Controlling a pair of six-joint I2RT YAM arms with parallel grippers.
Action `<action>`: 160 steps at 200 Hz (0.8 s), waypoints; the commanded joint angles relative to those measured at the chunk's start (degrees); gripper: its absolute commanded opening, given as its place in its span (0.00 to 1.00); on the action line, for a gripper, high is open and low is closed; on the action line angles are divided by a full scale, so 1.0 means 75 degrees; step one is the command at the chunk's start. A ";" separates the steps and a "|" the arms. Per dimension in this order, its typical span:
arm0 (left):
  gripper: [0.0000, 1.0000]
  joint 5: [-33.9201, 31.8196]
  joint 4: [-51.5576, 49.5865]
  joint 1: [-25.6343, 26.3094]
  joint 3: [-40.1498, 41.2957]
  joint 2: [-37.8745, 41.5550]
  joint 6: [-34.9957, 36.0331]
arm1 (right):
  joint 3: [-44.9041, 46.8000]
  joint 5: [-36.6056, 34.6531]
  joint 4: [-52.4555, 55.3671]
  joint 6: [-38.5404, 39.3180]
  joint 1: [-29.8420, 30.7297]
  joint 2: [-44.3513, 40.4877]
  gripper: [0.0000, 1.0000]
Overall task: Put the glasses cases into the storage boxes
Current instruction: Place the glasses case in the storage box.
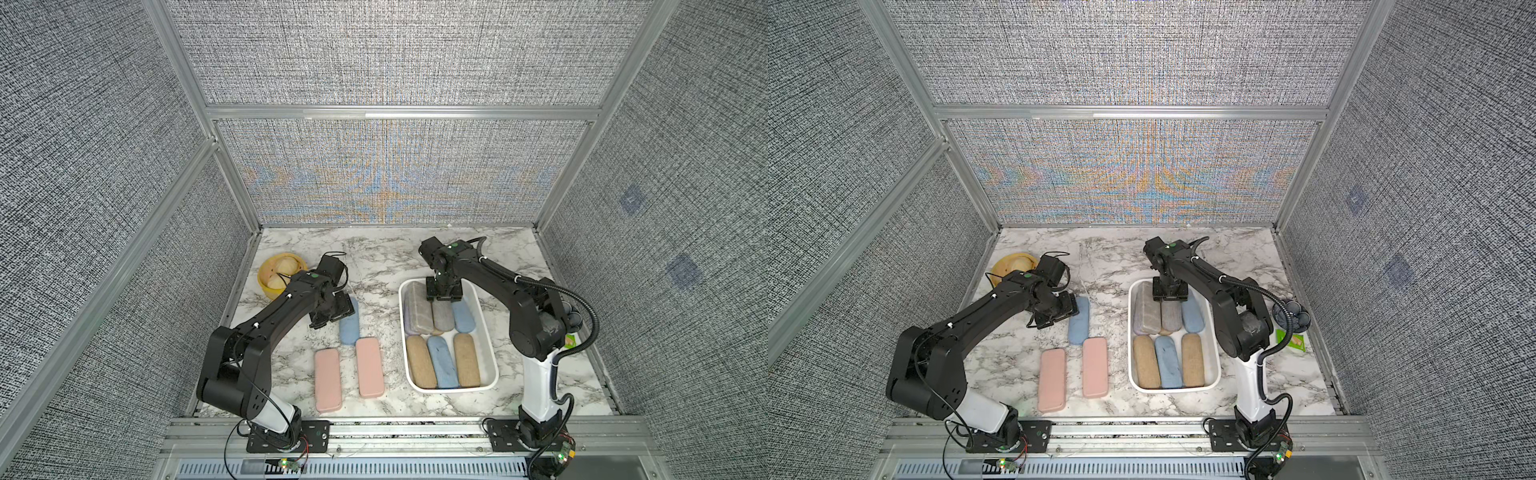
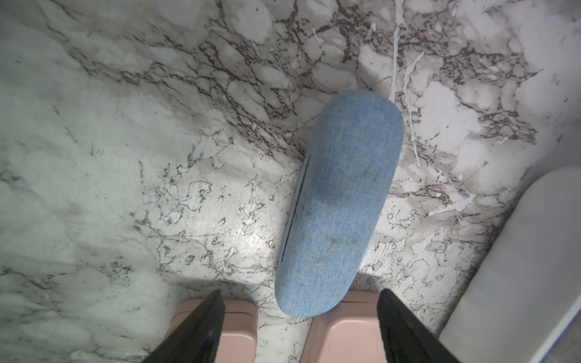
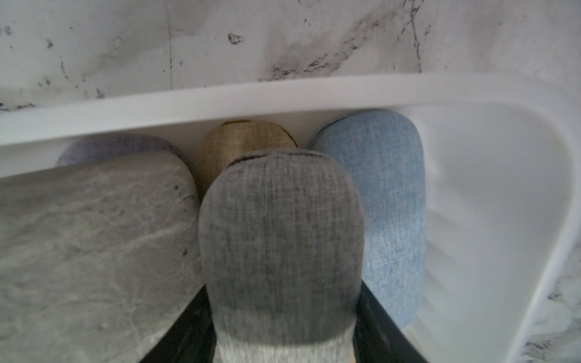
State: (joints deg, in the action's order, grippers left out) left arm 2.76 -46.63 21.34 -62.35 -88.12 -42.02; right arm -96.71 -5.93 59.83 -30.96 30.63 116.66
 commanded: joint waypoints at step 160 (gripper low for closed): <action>0.92 0.0023 0.0030 0.0002 0.0016 -0.0286 0.0060 | -0.0107 0.1370 -0.0220 -0.0042 -0.0088 -0.0203 0.76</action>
State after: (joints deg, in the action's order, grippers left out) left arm 2.94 -46.57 21.34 -62.35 -89.80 -42.00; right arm -97.17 3.79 57.95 -31.40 29.93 115.52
